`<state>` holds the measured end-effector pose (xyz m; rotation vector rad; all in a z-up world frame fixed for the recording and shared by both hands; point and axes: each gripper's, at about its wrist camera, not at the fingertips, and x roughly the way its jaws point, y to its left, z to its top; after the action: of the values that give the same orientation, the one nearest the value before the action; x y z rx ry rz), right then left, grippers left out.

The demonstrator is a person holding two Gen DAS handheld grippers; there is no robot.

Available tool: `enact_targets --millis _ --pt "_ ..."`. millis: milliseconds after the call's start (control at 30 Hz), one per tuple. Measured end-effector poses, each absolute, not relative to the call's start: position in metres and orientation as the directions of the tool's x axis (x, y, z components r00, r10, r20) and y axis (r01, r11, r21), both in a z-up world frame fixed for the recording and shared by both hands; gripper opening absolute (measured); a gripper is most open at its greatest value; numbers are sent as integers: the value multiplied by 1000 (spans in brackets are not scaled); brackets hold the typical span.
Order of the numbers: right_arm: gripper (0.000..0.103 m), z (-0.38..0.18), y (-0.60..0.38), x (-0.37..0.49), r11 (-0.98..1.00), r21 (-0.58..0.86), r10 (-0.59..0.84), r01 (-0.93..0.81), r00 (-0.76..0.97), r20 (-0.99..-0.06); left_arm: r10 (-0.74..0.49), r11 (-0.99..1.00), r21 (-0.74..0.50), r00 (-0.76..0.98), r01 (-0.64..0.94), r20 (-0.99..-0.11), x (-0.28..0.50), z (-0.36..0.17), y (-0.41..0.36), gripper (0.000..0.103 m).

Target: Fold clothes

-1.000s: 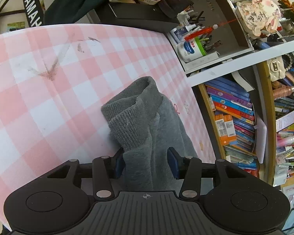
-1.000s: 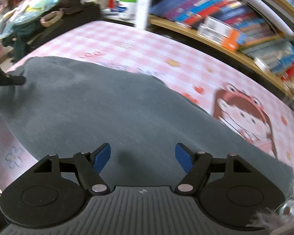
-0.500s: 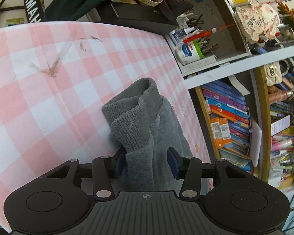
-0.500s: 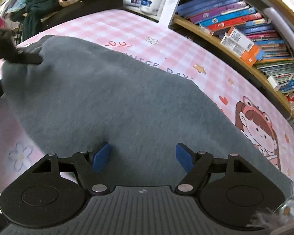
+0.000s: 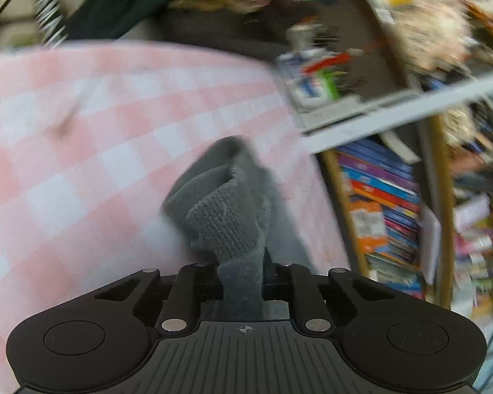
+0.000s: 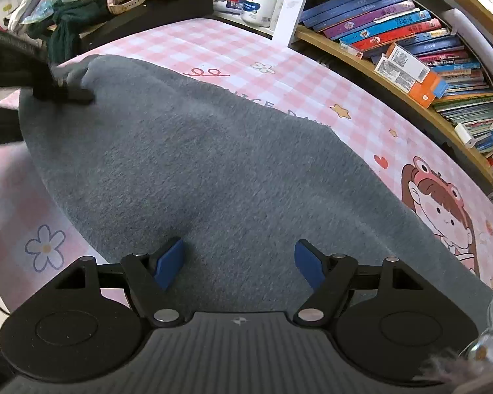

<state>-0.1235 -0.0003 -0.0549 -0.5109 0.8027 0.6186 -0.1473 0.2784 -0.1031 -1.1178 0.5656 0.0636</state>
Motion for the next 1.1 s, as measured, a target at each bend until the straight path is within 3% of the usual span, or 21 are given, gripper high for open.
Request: enact_targets --millis 133,267,433,667,767,833,900,1100 --pt "71 -54 -3 -124 698 -167 339 -696 527 -780 -271 590 -793 887 -155 -374 -144 -59 253 14" --pt "68 -52 -8 -125 663 -156 382 -732 511 -770 -349 741 -671 874 37 -338 -136 -14 209 14" --pt "72 -43 -34 -121 641 -77 468 -764 468 -750 -400 831 -531 840 164 -366 -130 14 150 14" --pt "76 -36 -104 -103 734 45 479 -677 471 -741 -404 877 -440 795 195 -453 -120 18 91 17" --pt "77 -33 -136 -95 773 98 479 -627 475 -738 -404 883 -436 756 174 -516 -117 8 71 28" --pt "77 -32 -156 -89 795 137 480 -591 474 -738 -422 878 -450 709 164 -565 -114 -1 60 44" --pt "77 -36 -174 -83 812 199 489 -550 453 -745 -457 862 -482 657 160 -600 -114 -10 53 50" --pt "76 -45 -202 -75 793 354 561 -496 366 -743 -482 840 -511 681 180 -552 -132 -4 51 51"
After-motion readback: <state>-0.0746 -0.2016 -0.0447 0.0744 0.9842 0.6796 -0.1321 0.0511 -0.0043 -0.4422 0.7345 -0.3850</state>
